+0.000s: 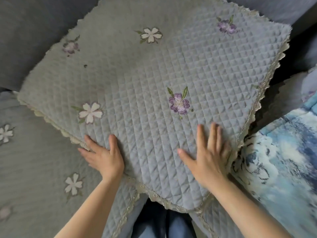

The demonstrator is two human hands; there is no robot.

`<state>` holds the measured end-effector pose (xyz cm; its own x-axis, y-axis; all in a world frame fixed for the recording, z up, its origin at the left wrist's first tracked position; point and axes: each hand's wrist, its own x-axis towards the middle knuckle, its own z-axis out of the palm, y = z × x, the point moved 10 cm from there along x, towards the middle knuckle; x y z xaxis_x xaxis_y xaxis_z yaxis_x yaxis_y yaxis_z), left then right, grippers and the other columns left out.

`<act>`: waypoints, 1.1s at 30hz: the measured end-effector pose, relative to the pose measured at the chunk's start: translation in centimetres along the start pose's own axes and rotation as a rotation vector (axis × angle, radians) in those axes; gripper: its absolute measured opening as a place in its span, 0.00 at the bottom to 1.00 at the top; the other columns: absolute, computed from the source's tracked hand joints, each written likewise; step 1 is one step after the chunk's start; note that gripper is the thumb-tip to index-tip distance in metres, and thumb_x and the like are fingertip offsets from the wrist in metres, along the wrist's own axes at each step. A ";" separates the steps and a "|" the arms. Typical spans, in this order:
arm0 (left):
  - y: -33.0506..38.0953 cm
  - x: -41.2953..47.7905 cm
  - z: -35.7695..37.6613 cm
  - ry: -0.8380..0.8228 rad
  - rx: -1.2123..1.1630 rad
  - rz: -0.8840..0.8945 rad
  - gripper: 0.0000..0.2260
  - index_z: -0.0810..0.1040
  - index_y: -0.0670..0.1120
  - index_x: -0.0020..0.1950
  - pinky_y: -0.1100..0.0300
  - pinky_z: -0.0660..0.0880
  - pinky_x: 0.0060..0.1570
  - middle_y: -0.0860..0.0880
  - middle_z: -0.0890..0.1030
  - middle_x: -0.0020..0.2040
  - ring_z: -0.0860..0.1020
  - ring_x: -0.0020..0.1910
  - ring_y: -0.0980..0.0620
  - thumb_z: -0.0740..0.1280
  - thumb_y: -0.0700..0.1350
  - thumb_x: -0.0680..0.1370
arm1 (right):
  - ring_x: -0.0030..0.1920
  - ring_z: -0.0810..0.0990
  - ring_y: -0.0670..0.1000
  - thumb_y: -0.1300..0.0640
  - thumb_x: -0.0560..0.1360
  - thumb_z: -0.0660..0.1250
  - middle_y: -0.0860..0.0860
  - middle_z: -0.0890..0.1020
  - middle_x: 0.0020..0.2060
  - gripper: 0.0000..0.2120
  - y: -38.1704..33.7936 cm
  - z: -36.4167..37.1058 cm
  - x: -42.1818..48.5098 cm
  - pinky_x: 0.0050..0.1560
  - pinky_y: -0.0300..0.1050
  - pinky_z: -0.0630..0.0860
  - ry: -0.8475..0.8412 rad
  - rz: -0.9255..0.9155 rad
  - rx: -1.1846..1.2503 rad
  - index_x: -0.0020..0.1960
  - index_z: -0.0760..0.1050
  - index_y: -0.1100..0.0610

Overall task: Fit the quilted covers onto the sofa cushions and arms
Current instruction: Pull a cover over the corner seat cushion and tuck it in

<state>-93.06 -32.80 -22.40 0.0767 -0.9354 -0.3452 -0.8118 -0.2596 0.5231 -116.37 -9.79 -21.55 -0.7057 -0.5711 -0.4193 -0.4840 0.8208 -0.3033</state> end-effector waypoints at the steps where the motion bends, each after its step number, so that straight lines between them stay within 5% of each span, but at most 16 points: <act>1: -1.3 -1.0 0.4 -0.036 -0.097 -0.097 0.35 0.44 0.53 0.78 0.48 0.46 0.72 0.38 0.45 0.78 0.46 0.77 0.42 0.60 0.59 0.79 | 0.75 0.30 0.56 0.25 0.71 0.46 0.57 0.33 0.75 0.47 -2.4 1.7 -2.0 0.71 0.62 0.30 -0.059 -0.125 -0.071 0.77 0.33 0.52; 4: -1.6 -2.1 1.6 -0.035 -0.210 -0.102 0.36 0.39 0.56 0.78 0.56 0.56 0.66 0.37 0.48 0.76 0.57 0.74 0.42 0.59 0.61 0.78 | 0.77 0.42 0.58 0.27 0.72 0.48 0.60 0.46 0.77 0.46 -4.2 3.6 -3.7 0.73 0.62 0.43 -0.025 -0.259 -0.216 0.78 0.44 0.57; 7: -2.1 -1.2 3.0 -0.022 -0.133 -0.069 0.37 0.36 0.54 0.77 0.55 0.64 0.61 0.34 0.51 0.74 0.64 0.69 0.36 0.57 0.62 0.78 | 0.77 0.43 0.58 0.28 0.72 0.49 0.61 0.46 0.77 0.46 -3.1 5.4 -2.3 0.73 0.62 0.44 -0.035 -0.256 -0.258 0.78 0.46 0.57; 12: -4.7 0.8 7.4 -0.075 0.101 -0.053 0.40 0.31 0.45 0.76 0.44 0.62 0.67 0.32 0.49 0.74 0.54 0.73 0.36 0.52 0.63 0.78 | 0.76 0.41 0.61 0.27 0.72 0.43 0.64 0.44 0.76 0.46 -1.4 12.0 0.1 0.72 0.65 0.45 -0.140 -0.219 -0.356 0.78 0.46 0.60; 17: -5.7 1.7 8.4 -0.158 0.096 -0.030 0.40 0.32 0.45 0.76 0.47 0.59 0.69 0.33 0.47 0.74 0.53 0.73 0.36 0.53 0.62 0.78 | 0.76 0.47 0.62 0.28 0.71 0.48 0.64 0.50 0.76 0.46 -1.5 12.3 0.0 0.71 0.65 0.47 -0.068 -0.252 -0.317 0.77 0.50 0.60; 20: -5.5 2.2 6.8 -0.268 -0.028 -0.080 0.41 0.38 0.52 0.76 0.54 0.61 0.63 0.39 0.50 0.74 0.58 0.71 0.41 0.61 0.61 0.75 | 0.71 0.60 0.64 0.29 0.69 0.53 0.65 0.62 0.71 0.44 -2.6 9.5 0.2 0.66 0.64 0.57 -0.030 -0.235 -0.280 0.72 0.62 0.60; 22: -4.0 2.8 4.6 -0.226 0.094 -0.033 0.39 0.47 0.49 0.75 0.50 0.60 0.65 0.38 0.52 0.74 0.56 0.71 0.41 0.65 0.59 0.73 | 0.66 0.66 0.62 0.31 0.69 0.55 0.62 0.68 0.67 0.37 -4.5 7.3 2.0 0.62 0.62 0.61 0.010 -0.233 -0.213 0.66 0.67 0.58; 25: 0.9 5.7 1.6 -0.040 0.279 0.254 0.36 0.48 0.49 0.76 0.44 0.46 0.72 0.38 0.43 0.76 0.41 0.75 0.44 0.61 0.61 0.75 | 0.75 0.55 0.57 0.32 0.71 0.53 0.57 0.58 0.75 0.37 -9.5 5.7 5.8 0.70 0.59 0.49 0.028 -0.371 -0.175 0.74 0.58 0.52; 28: 3.0 11.8 1.5 -0.050 0.263 0.252 0.36 0.42 0.51 0.78 0.45 0.38 0.73 0.38 0.37 0.77 0.35 0.75 0.42 0.54 0.64 0.78 | 0.77 0.39 0.54 0.32 0.74 0.50 0.54 0.43 0.78 0.38 -15.4 7.0 9.6 0.73 0.53 0.35 -0.027 -0.508 -0.195 0.78 0.43 0.46; 33: 2.0 17.5 4.3 0.088 0.381 0.273 0.36 0.44 0.48 0.78 0.42 0.39 0.73 0.32 0.39 0.76 0.38 0.75 0.36 0.52 0.64 0.78 | 0.77 0.39 0.56 0.32 0.74 0.45 0.56 0.43 0.77 0.37 -18.4 10.7 13.2 0.75 0.57 0.40 0.016 -0.470 -0.330 0.78 0.42 0.46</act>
<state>-95.85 -48.67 -30.80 -0.1340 -0.9782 -0.1590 -0.9623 0.0901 0.2566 -111.19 -32.57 -30.66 -0.3826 -0.8772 -0.2899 -0.8816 0.4405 -0.1694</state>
